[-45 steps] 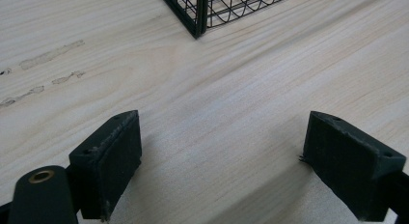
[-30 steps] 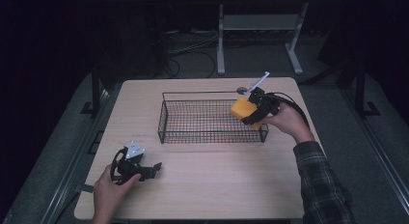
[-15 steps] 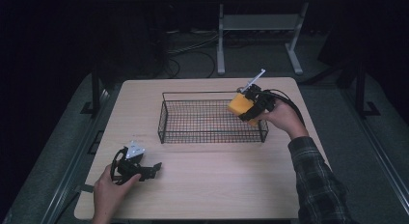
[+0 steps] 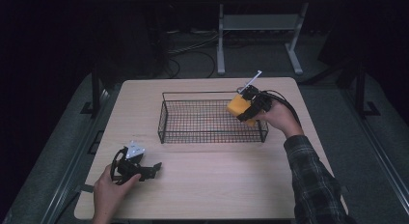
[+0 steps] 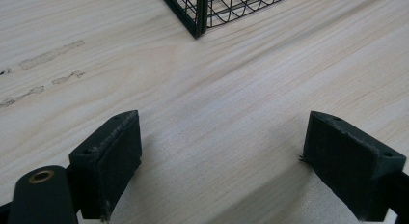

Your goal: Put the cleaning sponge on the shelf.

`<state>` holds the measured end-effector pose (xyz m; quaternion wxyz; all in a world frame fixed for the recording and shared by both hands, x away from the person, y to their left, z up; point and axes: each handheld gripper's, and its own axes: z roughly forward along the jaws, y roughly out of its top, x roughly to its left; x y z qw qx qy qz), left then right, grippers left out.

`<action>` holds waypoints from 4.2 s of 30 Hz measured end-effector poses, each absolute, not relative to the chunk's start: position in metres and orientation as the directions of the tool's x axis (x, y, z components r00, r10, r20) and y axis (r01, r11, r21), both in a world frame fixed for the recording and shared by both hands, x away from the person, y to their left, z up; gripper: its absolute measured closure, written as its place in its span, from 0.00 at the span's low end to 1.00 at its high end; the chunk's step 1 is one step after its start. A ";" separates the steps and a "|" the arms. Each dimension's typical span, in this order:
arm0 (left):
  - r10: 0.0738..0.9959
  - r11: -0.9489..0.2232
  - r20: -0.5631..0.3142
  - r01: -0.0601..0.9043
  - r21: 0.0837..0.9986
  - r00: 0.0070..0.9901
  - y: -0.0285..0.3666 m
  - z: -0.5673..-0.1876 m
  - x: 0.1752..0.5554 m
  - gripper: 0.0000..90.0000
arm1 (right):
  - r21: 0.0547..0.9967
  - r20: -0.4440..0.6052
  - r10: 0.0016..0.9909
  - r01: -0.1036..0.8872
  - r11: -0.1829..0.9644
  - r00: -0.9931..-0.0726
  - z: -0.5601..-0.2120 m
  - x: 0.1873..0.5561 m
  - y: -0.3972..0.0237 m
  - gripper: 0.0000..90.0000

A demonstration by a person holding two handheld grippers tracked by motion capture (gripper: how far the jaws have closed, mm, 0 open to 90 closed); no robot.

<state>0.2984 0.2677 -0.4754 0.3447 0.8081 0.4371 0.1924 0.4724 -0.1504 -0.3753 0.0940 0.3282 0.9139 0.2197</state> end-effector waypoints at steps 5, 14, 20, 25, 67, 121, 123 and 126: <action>0.839 -0.380 0.010 0.574 0.725 0.544 0.268 -0.475 0.298 0.14 | 0.448 -0.030 0.641 0.563 0.694 -0.767 -0.381 0.475 -0.149 0.25; 0.839 -0.380 0.010 0.574 0.725 0.544 0.268 -0.475 0.298 0.14 | 0.425 -0.031 0.639 0.568 0.704 -0.769 -0.389 0.478 -0.144 0.25; 0.839 -0.380 0.010 0.574 0.725 0.544 0.268 -0.475 0.298 0.14 | 0.415 -0.026 0.638 0.573 0.707 -0.769 -0.395 0.479 -0.144 0.25; 0.839 -0.380 0.010 0.574 0.726 0.544 0.268 -0.475 0.298 0.14 | 0.403 -0.012 0.646 0.588 0.701 -0.763 -0.403 0.480 -0.146 0.25; 0.839 -0.380 0.010 0.574 0.725 0.544 0.268 -0.475 0.298 0.14 | 0.346 0.004 0.630 0.592 0.728 -0.776 -0.418 0.478 -0.144 0.21; 0.839 -0.381 0.010 0.574 0.725 0.544 0.268 -0.475 0.298 0.14 | 0.655 0.035 0.739 0.574 0.491 -0.672 -0.388 0.362 -0.241 0.01; 0.839 -0.381 0.010 0.574 0.725 0.544 0.268 -0.475 0.298 0.14 | 0.663 0.044 0.744 0.577 0.478 -0.667 -0.394 0.356 -0.245 0.01; 0.839 -0.381 0.010 0.574 0.725 0.544 0.268 -0.475 0.298 0.14 | 0.670 0.053 0.752 0.582 0.462 -0.658 -0.403 0.348 -0.251 0.01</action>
